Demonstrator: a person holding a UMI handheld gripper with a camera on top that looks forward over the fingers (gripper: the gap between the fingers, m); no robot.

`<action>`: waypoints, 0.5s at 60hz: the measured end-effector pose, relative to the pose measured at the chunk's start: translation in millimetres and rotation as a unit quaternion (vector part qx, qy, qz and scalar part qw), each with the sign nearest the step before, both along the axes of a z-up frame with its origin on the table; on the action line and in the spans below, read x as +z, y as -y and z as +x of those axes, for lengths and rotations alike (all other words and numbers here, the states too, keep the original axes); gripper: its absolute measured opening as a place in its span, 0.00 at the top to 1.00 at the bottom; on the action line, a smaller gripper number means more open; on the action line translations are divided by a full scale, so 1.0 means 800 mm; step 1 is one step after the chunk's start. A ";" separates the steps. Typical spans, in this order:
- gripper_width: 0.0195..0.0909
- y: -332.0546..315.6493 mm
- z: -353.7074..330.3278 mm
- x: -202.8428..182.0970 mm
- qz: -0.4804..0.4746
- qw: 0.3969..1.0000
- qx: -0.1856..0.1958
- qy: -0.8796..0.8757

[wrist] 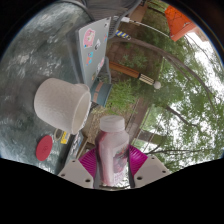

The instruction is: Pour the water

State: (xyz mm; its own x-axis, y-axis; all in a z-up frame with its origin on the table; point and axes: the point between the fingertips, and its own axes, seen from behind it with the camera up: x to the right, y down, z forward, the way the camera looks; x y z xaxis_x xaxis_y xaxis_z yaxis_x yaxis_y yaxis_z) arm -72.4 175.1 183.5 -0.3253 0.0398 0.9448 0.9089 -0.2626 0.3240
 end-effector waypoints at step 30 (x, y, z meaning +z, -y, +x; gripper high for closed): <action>0.70 -0.013 -0.021 0.006 -0.041 0.967 0.050 0.245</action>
State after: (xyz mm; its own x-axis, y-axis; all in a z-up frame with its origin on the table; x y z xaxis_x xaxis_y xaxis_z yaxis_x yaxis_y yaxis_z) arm -88.9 185.5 188.0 -0.7389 0.0532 0.6717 0.6611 -0.1356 0.7379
